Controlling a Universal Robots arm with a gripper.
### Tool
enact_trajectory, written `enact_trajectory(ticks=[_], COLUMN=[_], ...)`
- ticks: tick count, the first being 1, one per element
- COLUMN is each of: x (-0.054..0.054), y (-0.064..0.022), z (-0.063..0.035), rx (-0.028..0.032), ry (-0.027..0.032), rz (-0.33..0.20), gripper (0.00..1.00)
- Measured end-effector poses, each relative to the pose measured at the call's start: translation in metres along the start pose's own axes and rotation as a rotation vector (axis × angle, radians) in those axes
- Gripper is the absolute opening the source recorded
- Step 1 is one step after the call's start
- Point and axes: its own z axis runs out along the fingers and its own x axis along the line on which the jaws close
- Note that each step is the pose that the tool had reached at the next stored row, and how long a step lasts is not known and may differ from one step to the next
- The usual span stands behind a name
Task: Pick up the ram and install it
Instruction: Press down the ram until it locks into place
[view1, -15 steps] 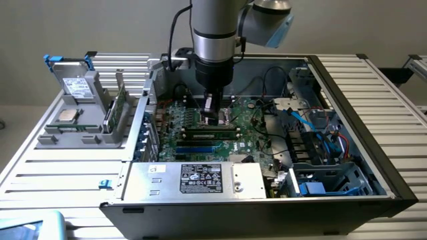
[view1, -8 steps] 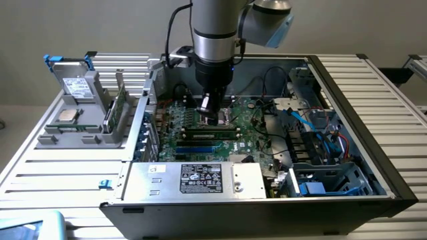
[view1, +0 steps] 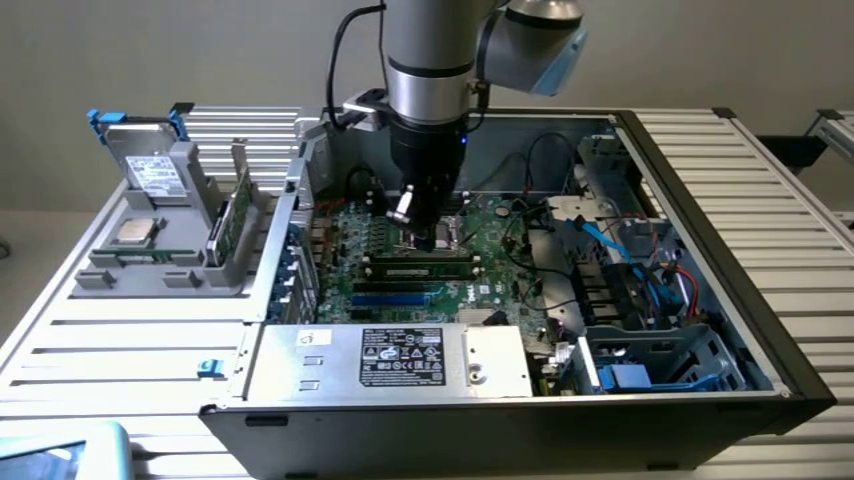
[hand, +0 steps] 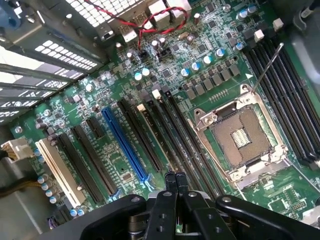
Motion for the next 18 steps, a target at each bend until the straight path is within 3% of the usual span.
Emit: enact_trajectory(ticks=[18], x=[0.0], y=[0.0], z=[0.0001], rx=[-0.0143], ry=[0.0076], rz=[0.275], gripper=[0.11])
